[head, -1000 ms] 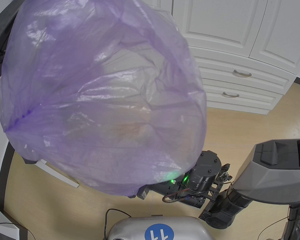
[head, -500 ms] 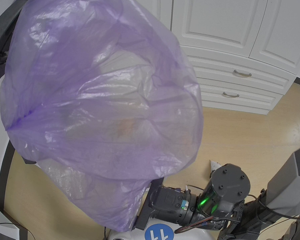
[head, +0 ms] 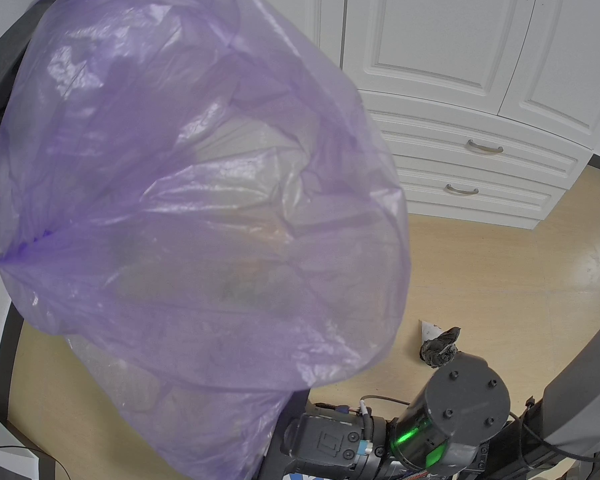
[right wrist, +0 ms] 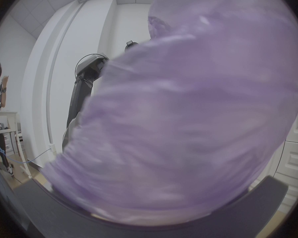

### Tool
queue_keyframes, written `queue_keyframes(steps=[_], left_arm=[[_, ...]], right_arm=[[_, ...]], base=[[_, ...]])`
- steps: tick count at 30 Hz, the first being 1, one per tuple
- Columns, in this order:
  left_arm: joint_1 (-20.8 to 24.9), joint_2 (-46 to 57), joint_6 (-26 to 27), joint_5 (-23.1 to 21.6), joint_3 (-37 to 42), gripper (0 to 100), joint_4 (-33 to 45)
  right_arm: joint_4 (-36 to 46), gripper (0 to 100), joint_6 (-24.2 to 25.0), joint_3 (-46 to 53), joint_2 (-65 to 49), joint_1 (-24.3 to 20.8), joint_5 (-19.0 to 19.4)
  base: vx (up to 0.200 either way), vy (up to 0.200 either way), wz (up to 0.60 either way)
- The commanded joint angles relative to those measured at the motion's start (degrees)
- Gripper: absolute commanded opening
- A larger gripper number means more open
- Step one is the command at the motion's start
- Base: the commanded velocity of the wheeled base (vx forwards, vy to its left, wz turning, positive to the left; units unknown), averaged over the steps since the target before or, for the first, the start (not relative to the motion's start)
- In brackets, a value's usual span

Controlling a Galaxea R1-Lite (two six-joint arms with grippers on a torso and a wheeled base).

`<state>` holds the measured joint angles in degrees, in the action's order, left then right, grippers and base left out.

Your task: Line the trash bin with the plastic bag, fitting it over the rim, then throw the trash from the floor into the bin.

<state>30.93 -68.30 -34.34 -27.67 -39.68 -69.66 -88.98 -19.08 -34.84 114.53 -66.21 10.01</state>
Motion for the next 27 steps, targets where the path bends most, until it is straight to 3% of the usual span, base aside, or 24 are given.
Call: queue_keyframes(steps=[1, 6, 11, 12, 17, 18, 24, 27], left_arm=[[-0.17, -0.08, -0.02, 0.07, 0.22, 0, 0.05], [-2.36, -0.51, -0.82, -0.01, 2.33, 0, 0.05], [-7.20, -2.01, -2.31, -0.80, 6.99, 0, 0.93], [-7.81, -4.91, -1.96, -1.07, 8.92, 0, 1.01], [-8.69, -11.50, -0.46, -1.16, 12.08, 0, 1.01], [-8.95, -13.96, 0.77, -1.07, 12.96, 100, 1.01], [-9.22, -18.27, 2.61, -1.16, 15.33, 100, 3.48], [-9.31, -18.27, 4.11, -1.16, 15.51, 100, 5.32]], right_arm=[[-1.02, 0, 1.15, 0.39, -0.10, -0.24, 0.01], [-1.02, 0, 1.94, 5.40, -2.03, 1.17, 0.36], [-1.02, 0, 2.12, 10.41, -3.88, 11.01, 3.53], [-1.02, 0, 2.12, 11.02, -3.26, 15.76, 5.02], [-1.02, 0, 3.87, 11.81, -0.71, 22.96, 5.02], [-1.02, 0, 4.31, 11.99, 0.52, 25.69, 5.02], [-1.02, 0, 4.05, 11.11, 4.30, 34.83, 5.37], [-1.02, 0, 2.47, 9.97, 5.70, 36.94, 5.46]], base=[[0.000, 0.000, 0.00], [0.000, 0.000, 0.00], [0.000, 0.000, 0.00], [0.000, 0.000, 0.00], [0.000, 0.000, 0.00], [0.000, 0.000, 0.00], [0.000, 0.000, 0.00], [0.000, 0.000, 0.00]])
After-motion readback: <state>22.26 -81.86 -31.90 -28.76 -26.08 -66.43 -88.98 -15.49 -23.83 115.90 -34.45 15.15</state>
